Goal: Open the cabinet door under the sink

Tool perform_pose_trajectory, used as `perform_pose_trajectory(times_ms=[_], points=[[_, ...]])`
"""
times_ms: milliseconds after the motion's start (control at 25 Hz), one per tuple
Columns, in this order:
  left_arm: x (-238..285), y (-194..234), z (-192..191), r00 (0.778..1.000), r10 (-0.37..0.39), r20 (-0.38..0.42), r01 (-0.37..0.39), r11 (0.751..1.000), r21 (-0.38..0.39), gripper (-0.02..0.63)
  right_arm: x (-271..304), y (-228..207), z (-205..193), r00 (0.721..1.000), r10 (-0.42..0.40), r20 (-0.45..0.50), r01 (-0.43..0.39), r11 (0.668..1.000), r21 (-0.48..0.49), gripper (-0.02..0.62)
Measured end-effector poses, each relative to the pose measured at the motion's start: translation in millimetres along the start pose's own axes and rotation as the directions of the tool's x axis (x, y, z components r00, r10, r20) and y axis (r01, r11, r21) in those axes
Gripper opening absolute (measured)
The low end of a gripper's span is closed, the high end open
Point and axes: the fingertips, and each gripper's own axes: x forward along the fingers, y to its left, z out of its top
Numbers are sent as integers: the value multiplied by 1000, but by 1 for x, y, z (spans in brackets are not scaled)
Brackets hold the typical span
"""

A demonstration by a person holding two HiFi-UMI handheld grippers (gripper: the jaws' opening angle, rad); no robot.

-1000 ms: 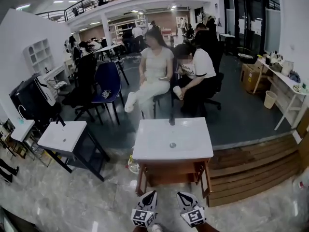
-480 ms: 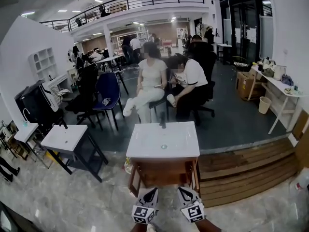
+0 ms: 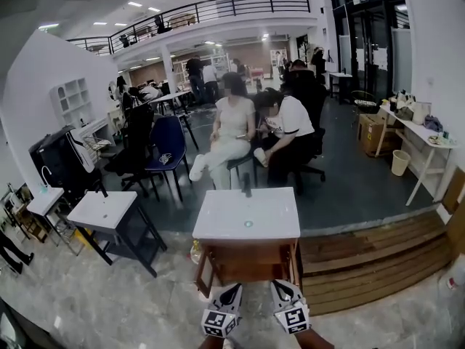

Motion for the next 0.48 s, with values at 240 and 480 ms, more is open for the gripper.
perform_pose_trajectory(times_ms=[240, 480], points=[[-9, 5, 1, 1000, -3, -3, 3, 1000, -19, 21, 2, 7, 3, 1000, -12, 3, 12, 1000, 8, 25], [-5, 6, 7, 1000, -11, -3, 11, 1000, -22, 21, 10, 5, 7, 1000, -7, 5, 7, 1000, 6, 25]])
